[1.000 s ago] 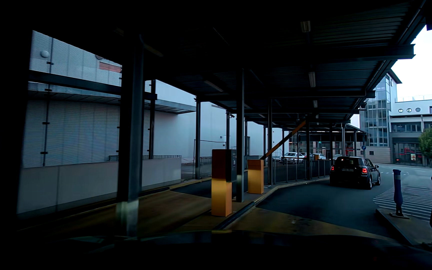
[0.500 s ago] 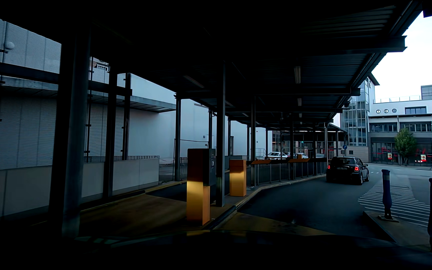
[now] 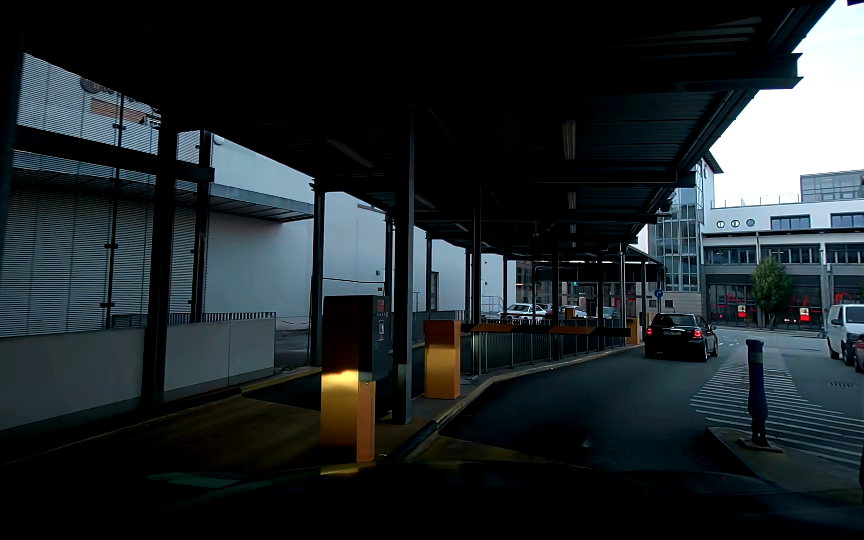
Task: Follow the waypoints while adhering to traffic rules and regulations
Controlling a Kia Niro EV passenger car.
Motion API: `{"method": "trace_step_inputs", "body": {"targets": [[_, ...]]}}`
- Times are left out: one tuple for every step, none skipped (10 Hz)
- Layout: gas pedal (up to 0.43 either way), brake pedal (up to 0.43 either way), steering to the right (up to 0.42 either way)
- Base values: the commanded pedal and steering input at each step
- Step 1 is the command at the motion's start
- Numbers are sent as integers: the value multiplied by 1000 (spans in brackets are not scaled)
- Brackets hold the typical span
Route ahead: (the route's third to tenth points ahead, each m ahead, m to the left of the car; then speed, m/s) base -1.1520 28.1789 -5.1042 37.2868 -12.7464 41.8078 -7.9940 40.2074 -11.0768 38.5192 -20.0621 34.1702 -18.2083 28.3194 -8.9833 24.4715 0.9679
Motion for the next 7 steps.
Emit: {"method": "trace_step_inputs", "body": {"targets": [[0, 85, 472], [0, 91, 462], [0, 91, 451], [0, 91, 442], [0, 91, 429], [0, 98, 416], [0, 98, 405]]}}
